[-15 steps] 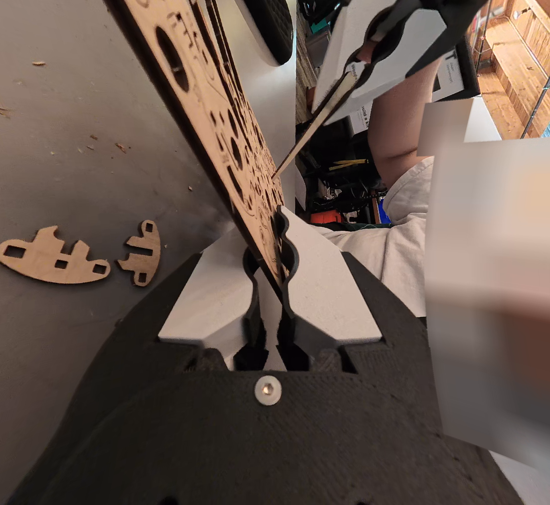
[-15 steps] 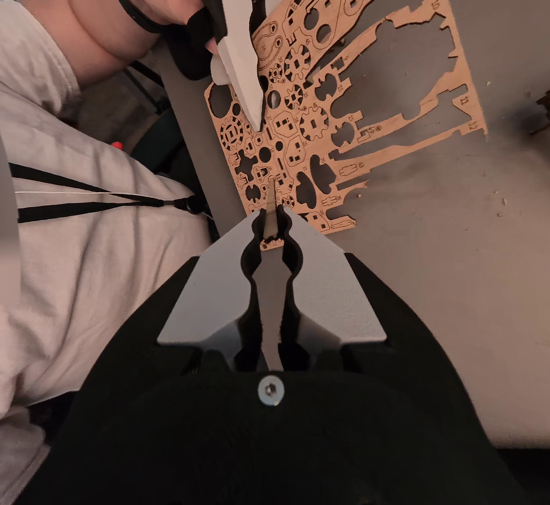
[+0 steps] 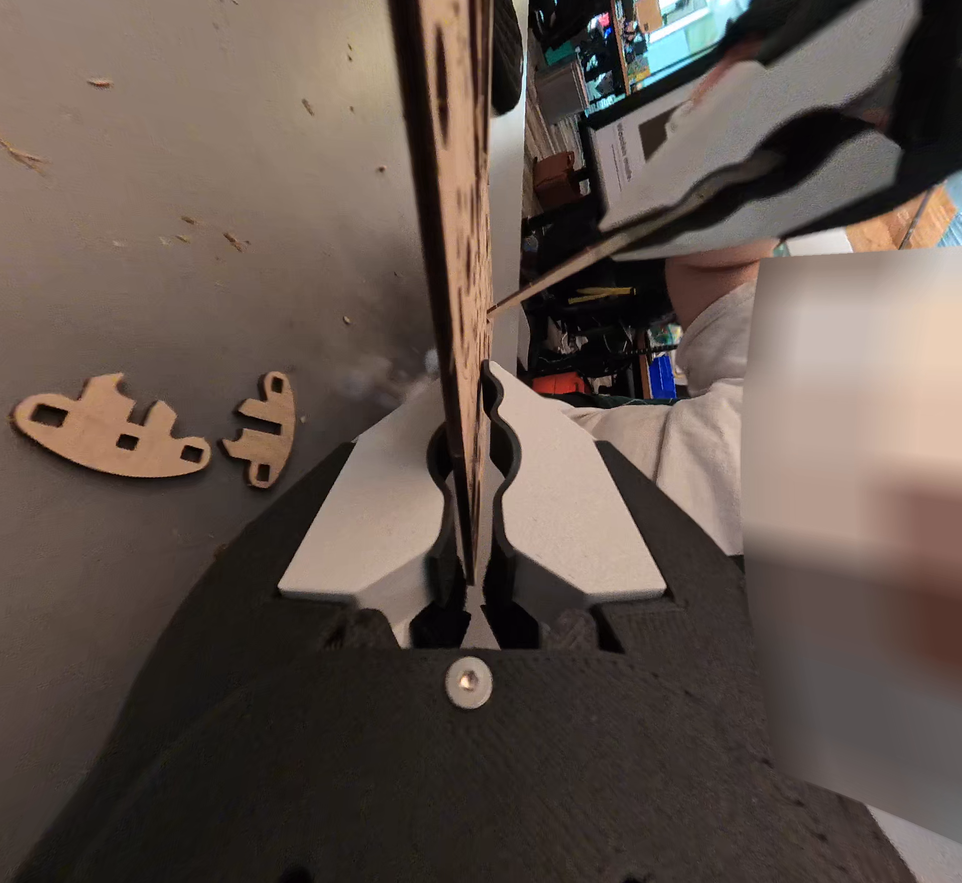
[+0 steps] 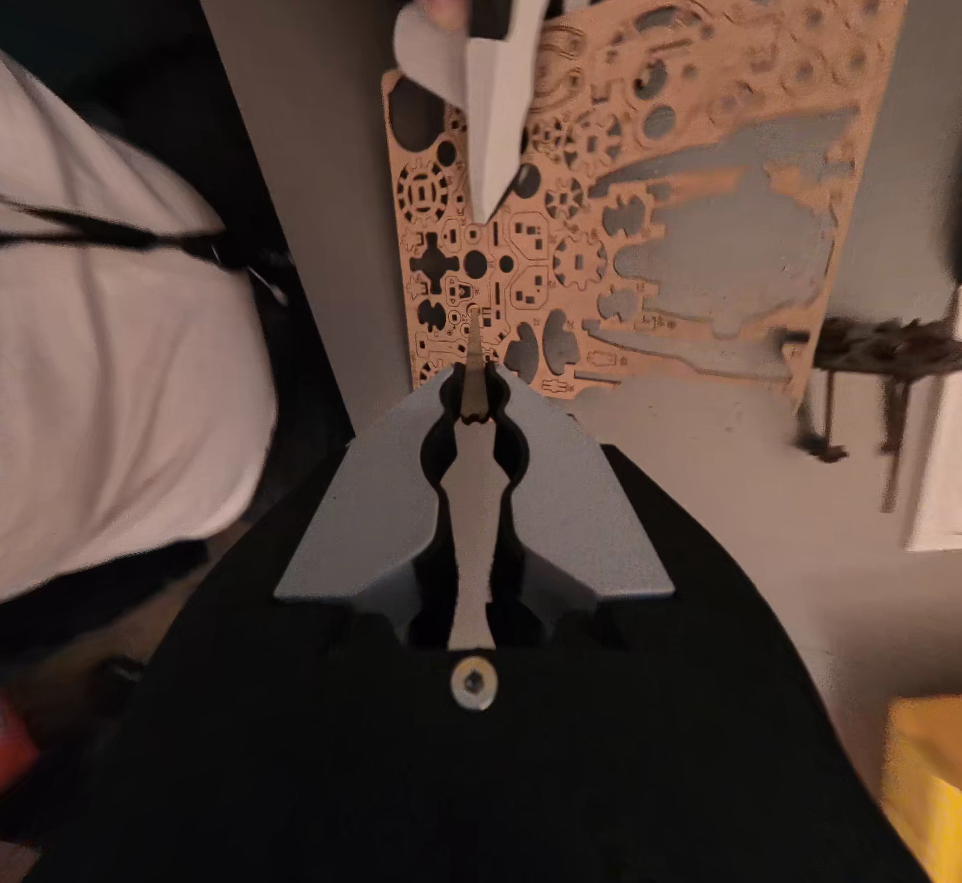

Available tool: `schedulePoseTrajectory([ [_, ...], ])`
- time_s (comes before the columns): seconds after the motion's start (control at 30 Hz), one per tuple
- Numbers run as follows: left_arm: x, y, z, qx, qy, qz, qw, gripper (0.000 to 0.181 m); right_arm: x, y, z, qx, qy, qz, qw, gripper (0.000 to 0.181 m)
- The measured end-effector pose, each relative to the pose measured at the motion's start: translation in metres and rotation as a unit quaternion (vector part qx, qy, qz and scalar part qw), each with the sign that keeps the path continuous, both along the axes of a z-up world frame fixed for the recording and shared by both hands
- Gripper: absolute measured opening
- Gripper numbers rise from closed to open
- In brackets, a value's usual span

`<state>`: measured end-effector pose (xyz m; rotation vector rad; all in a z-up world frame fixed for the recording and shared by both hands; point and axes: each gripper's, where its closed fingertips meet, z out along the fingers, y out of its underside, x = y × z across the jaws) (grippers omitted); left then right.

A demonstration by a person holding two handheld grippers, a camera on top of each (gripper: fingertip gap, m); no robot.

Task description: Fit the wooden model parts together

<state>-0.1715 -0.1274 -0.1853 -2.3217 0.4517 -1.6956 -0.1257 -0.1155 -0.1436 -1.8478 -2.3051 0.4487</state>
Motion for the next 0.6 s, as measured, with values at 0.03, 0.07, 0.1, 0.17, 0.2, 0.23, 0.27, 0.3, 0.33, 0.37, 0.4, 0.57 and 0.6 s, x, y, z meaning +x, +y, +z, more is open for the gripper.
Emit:
schedulePoseTrajectory([
  [0.03, 0.001, -0.002, -0.001, -0.001, 0.004, -0.007, 1.000, 0.002, 0.000, -0.004, 0.000, 0.033, -0.033, 0.029, 0.998, 0.006],
  [0.07, 0.002, -0.003, -0.002, -0.002, 0.007, -0.011, 1.000, 0.002, 0.001, -0.006, 0.000, 0.059, -0.071, 0.055, 0.994, 0.006],
  [0.1, 0.003, -0.004, -0.003, -0.001, 0.009, -0.012, 1.000, 0.003, -0.001, -0.008, 0.000, 0.073, -0.105, 0.075, 0.989, 0.006],
  [0.17, 0.002, -0.004, -0.003, -0.001, 0.010, -0.012, 1.000, 0.003, -0.007, -0.009, 0.000, 0.092, -0.167, 0.106, 0.976, 0.006],
  [0.2, 0.003, -0.004, -0.003, -0.002, 0.008, -0.013, 1.000, 0.002, -0.010, -0.010, 0.000, 0.102, -0.195, 0.121, 0.968, 0.006],
  [0.23, 0.003, -0.004, -0.003, -0.002, 0.007, -0.014, 1.000, 0.001, -0.014, -0.011, 0.000, 0.111, -0.219, 0.135, 0.960, 0.006],
  [0.27, 0.003, -0.004, -0.002, -0.002, 0.007, -0.014, 1.000, 0.001, -0.018, -0.013, 0.000, 0.119, -0.239, 0.144, 0.953, 0.006],
  [0.3, 0.003, -0.005, -0.002, -0.002, 0.006, -0.014, 1.000, 0.001, -0.022, -0.016, -0.001, 0.122, -0.252, 0.151, 0.948, 0.006],
  [0.33, 0.003, -0.005, -0.002, -0.003, 0.004, -0.014, 1.000, 0.001, -0.026, -0.017, -0.002, 0.124, -0.262, 0.152, 0.945, 0.006],
  [0.37, 0.003, -0.005, -0.002, -0.003, 0.004, -0.014, 1.000, 0.001, -0.028, -0.018, -0.003, 0.125, -0.270, 0.149, 0.943, 0.006],
  [0.4, 0.003, -0.005, -0.002, -0.003, 0.004, -0.014, 1.000, 0.001, -0.030, -0.019, -0.004, 0.123, -0.272, 0.144, 0.944, 0.006],
  [0.57, 0.004, -0.006, -0.001, 0.002, 0.004, -0.017, 1.000, 0.001, -0.034, -0.018, -0.005, 0.065, -0.244, 0.095, 0.963, 0.006],
  [0.6, 0.004, -0.006, 0.000, 0.003, 0.000, -0.019, 1.000, 0.001, -0.033, -0.015, -0.004, 0.033, -0.234, 0.075, 0.969, 0.006],
])
